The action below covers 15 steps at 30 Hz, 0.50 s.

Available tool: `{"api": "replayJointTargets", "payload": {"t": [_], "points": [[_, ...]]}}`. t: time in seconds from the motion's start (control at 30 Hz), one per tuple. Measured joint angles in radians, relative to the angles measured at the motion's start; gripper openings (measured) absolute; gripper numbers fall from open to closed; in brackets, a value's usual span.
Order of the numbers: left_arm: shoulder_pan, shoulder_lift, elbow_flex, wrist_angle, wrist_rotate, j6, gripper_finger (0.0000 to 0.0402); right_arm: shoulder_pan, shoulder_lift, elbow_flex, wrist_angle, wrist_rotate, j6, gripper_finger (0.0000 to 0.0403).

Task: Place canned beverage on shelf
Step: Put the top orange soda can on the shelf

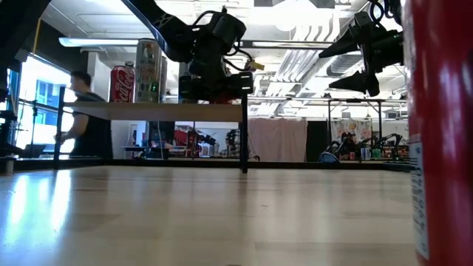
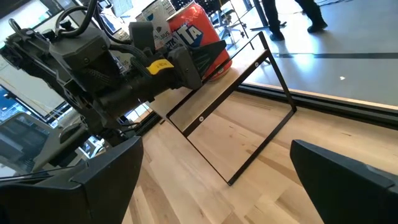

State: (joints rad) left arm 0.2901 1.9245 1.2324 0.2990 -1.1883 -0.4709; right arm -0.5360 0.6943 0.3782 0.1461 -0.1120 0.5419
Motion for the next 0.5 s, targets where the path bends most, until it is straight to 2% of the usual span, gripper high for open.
{"api": "replayJointTargets", "payload": {"t": [0.3,0.5], "points": [[0.0,-0.001,0.001,-0.03,-0.008,-0.025,0.0272,0.0,0.0,0.0,0.0,0.0,0.0,0.0393],[0.0,-0.002,0.001,-0.032,-0.009,-0.046,0.0296,0.0,0.0,0.0,0.0,0.0,0.0,0.0393]]}}
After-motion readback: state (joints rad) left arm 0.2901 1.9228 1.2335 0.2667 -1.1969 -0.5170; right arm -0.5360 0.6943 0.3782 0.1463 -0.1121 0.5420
